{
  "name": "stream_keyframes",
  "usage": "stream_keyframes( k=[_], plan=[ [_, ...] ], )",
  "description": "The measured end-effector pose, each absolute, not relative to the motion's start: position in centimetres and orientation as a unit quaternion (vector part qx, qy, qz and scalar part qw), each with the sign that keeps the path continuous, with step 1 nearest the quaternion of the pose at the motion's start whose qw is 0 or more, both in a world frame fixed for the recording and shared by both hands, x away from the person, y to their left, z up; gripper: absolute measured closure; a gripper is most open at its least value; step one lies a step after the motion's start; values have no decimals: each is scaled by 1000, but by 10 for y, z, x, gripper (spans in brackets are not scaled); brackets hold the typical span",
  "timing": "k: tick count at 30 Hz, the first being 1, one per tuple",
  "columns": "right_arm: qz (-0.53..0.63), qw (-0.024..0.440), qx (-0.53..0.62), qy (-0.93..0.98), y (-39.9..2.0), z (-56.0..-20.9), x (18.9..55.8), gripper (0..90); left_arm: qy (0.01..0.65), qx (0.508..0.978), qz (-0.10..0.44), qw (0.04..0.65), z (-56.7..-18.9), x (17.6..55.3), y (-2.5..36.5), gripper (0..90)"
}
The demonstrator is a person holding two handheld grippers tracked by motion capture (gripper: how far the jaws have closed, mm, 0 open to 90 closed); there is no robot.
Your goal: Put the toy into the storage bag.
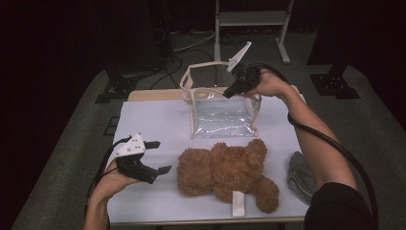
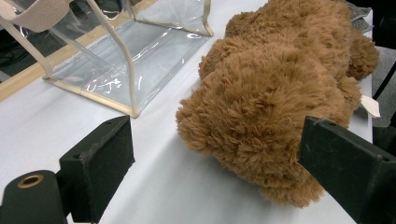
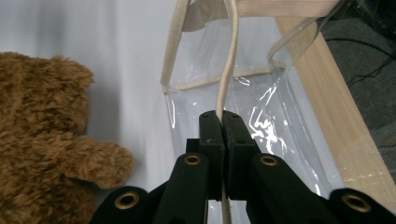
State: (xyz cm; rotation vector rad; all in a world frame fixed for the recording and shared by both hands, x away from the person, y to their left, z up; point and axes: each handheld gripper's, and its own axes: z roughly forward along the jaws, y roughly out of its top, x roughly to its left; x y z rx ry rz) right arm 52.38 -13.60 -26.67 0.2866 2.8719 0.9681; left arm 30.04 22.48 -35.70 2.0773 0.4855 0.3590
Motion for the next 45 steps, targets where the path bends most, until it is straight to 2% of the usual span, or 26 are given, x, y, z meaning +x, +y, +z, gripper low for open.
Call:
stream_keyframes(
  k=[35,39,41,45],
  plan=[
    [334,-9,42,941,-149,-269,467,873,196,848,146,470,-356,300,226,94],
    [337,-5,53,940,-149,-269,470,859,194,848,148,470,-356,300,226,94],
    [336,3,56,940,-148,-270,471,803,196,848,147,470,-356,300,227,93],
    [325,12,57,944,-145,-270,471,783,195,848,146,470,-357,300,227,94]
  ],
)
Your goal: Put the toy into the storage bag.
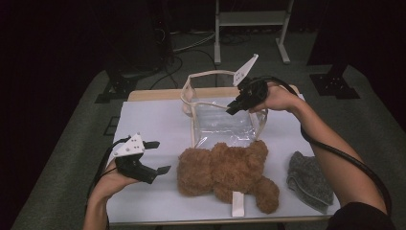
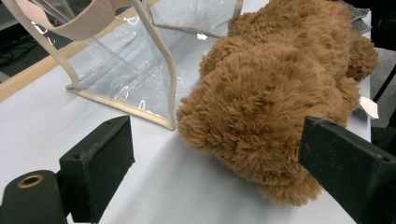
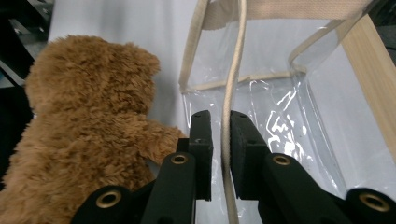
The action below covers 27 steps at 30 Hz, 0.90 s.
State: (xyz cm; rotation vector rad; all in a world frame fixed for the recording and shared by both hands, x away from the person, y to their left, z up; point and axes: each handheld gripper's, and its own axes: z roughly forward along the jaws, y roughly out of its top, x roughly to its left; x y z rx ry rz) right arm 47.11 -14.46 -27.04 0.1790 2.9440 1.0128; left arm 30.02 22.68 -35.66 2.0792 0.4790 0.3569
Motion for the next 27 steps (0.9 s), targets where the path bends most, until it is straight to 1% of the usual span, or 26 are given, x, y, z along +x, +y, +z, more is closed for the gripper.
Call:
stream_keyframes(
  k=[4,9,17,27],
  plan=[
    [322,20,60,945,-142,-272,471,795,196,848,145,471,-356,300,226,94],
    [316,20,50,947,-141,-276,469,863,194,849,145,470,-357,299,226,93],
    [323,1,45,945,-145,-276,463,870,193,849,144,470,-357,299,224,94],
    [330,-5,39,943,-147,-276,457,870,191,850,145,468,-356,299,224,93]
  ],
)
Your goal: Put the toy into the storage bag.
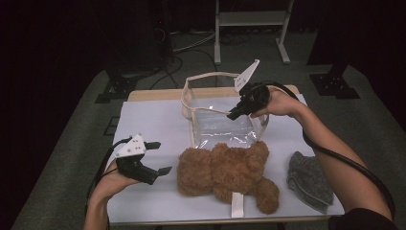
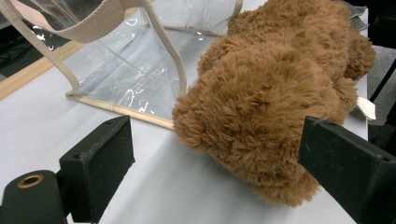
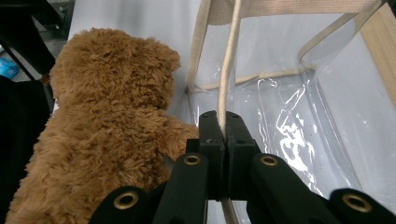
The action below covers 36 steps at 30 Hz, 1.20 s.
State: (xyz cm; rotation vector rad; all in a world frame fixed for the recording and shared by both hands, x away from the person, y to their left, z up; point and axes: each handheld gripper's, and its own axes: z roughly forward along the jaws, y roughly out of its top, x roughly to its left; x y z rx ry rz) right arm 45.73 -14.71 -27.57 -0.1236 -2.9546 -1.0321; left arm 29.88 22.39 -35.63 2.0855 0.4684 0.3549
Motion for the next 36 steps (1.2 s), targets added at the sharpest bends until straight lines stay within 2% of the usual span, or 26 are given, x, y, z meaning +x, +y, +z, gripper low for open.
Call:
stream_keyframes(
  k=[6,12,17,25,36],
  plan=[
    [-329,-5,-56,-943,-147,-276,458,861,192,848,144,472,-356,298,224,94],
    [-334,-11,-68,-940,-148,-275,458,753,191,848,145,472,-356,298,224,93],
    [-346,-13,-82,-935,-151,-273,456,712,191,849,147,470,-355,297,225,93],
    [-373,-42,-96,-922,-159,-261,450,609,190,848,147,472,-355,295,225,93],
    [-401,-56,-85,-910,-170,-243,424,577,190,848,148,473,-354,294,226,93]
  ],
)
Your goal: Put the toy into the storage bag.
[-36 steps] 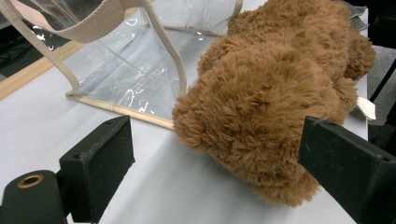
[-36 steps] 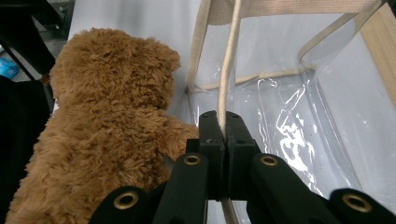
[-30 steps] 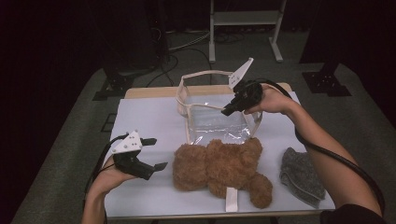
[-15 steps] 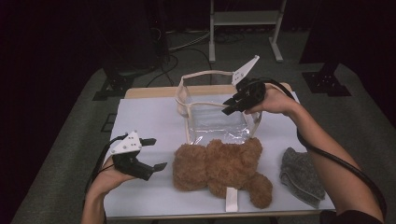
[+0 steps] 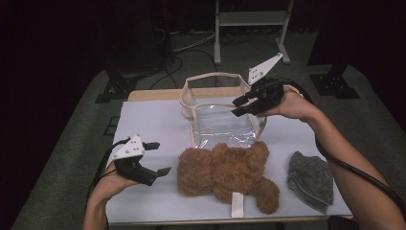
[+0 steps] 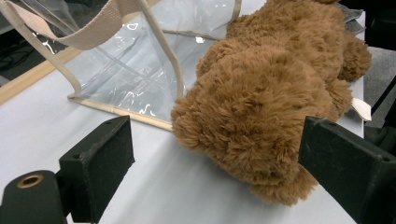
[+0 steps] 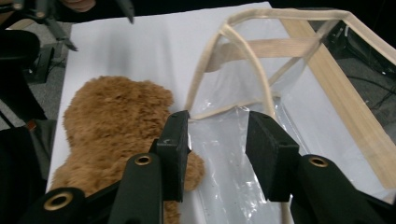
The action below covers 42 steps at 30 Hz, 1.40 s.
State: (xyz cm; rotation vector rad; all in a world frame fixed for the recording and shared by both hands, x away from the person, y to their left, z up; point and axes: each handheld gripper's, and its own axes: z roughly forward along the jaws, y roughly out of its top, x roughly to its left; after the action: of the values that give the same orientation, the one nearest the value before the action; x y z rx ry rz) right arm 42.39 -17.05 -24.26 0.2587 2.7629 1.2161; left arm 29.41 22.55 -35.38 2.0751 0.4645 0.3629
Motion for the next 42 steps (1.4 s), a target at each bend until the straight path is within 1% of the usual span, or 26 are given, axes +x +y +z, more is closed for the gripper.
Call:
stream_keyframes(
  k=[8,19,27,42],
  plan=[
    [394,43,62,916,-164,-248,398,544,191,846,146,475,-355,294,225,91],
    [375,11,30,926,-145,-271,372,499,197,845,145,475,-356,294,226,86],
    [370,-5,19,929,-136,-289,364,480,201,845,146,473,-357,293,227,86],
    [365,-20,8,931,-125,-303,357,455,203,845,143,473,-358,293,227,86]
  ],
)
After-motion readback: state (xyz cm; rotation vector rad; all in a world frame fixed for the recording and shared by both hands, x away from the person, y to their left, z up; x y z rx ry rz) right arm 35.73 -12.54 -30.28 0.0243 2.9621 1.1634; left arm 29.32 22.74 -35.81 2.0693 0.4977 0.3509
